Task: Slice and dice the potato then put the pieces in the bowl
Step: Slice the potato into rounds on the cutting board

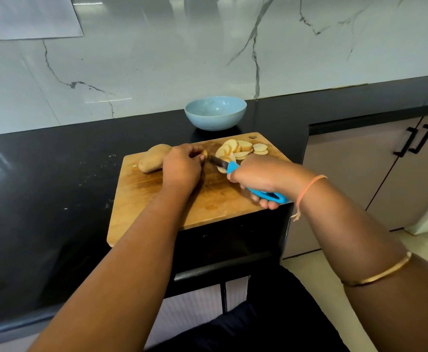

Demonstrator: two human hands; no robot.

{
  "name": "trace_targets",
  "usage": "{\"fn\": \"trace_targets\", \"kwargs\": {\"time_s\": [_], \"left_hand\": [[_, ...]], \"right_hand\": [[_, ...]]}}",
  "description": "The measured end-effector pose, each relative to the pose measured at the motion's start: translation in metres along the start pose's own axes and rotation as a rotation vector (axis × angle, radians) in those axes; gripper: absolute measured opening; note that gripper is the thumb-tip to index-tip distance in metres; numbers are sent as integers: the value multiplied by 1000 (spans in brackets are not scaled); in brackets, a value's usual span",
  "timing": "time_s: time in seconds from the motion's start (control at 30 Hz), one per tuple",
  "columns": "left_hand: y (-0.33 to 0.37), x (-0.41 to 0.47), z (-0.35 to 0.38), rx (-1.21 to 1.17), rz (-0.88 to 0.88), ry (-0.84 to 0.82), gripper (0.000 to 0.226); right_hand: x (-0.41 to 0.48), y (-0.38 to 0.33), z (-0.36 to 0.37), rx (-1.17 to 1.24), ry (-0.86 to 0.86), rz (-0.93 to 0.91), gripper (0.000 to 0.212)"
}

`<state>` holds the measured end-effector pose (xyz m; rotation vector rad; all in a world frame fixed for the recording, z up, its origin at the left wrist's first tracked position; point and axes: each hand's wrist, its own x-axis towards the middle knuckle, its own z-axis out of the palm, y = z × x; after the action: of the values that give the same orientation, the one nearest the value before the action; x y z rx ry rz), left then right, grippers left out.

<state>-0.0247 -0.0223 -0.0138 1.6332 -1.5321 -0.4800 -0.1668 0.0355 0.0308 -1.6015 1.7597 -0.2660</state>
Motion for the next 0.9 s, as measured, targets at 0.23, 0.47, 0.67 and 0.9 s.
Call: {"fn": "trace_targets", "kwargs": {"time_s": [0.23, 0.47, 0.67, 0.9], "left_hand": [[3, -5, -4, 26, 73, -119, 37], [7, -8, -4, 197, 145, -402, 60], [12, -6, 13, 201, 162, -210, 62], [29, -7, 32, 249, 214, -209, 73]], "right_hand": [[14, 24, -27, 314, -43, -77, 31], [30, 48, -20, 647, 52, -184, 30], [30, 61, -21, 943, 53, -261, 32], [31, 65, -22, 970, 50, -278, 32]]}}
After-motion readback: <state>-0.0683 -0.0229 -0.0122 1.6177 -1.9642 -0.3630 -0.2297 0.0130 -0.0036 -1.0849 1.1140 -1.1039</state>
